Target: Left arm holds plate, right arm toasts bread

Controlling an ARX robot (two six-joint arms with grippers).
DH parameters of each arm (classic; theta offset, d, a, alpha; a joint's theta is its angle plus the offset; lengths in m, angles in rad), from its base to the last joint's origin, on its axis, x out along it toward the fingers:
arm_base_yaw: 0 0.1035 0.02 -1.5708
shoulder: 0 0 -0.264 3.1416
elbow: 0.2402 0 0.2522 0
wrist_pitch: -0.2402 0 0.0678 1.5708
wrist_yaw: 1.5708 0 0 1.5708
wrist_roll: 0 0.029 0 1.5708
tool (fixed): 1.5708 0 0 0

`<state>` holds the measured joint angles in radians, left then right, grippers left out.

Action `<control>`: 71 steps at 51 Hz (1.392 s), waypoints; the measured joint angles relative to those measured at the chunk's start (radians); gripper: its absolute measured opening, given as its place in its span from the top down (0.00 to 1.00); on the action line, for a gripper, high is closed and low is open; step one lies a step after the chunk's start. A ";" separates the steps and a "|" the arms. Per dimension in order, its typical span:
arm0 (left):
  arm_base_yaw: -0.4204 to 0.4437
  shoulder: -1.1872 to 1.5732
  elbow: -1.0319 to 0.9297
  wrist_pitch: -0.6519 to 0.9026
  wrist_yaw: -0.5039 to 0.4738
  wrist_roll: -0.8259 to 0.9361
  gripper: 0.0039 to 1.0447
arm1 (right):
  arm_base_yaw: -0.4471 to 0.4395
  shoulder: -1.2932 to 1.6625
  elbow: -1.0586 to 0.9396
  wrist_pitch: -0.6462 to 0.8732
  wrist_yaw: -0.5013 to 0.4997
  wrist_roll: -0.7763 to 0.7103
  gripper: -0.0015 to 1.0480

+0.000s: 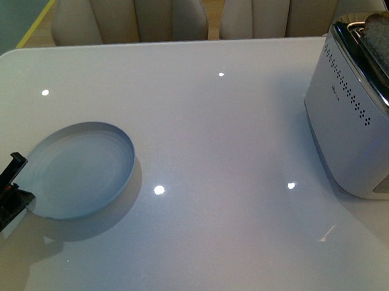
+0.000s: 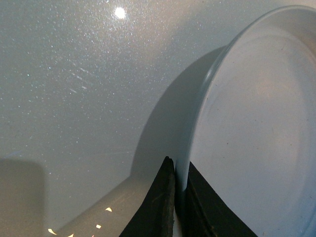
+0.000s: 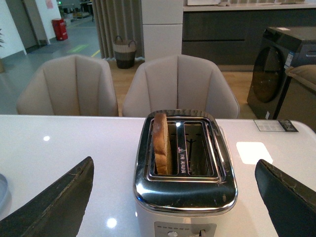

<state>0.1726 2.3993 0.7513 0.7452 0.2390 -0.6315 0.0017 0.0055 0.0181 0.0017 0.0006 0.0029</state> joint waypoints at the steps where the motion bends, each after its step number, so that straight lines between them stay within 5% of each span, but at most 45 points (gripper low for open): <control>1: 0.000 0.003 -0.003 0.007 0.000 0.000 0.97 | 0.000 0.000 0.000 0.000 0.000 0.000 0.09; 24: 0.000 0.024 -0.027 0.075 0.000 -0.016 0.97 | 0.000 0.000 0.000 0.000 0.000 0.000 0.09; 49: 0.017 -0.117 -0.115 0.085 -0.005 -0.016 0.05 | 0.000 0.000 0.000 0.000 0.000 0.000 0.09; 71: -0.066 -0.605 -0.216 0.031 -0.147 -0.040 0.07 | 0.000 0.000 0.000 0.000 0.000 0.000 0.09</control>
<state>0.1070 1.7947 0.5350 0.7757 0.0917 -0.6712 0.0017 0.0055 0.0181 0.0013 0.0002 0.0029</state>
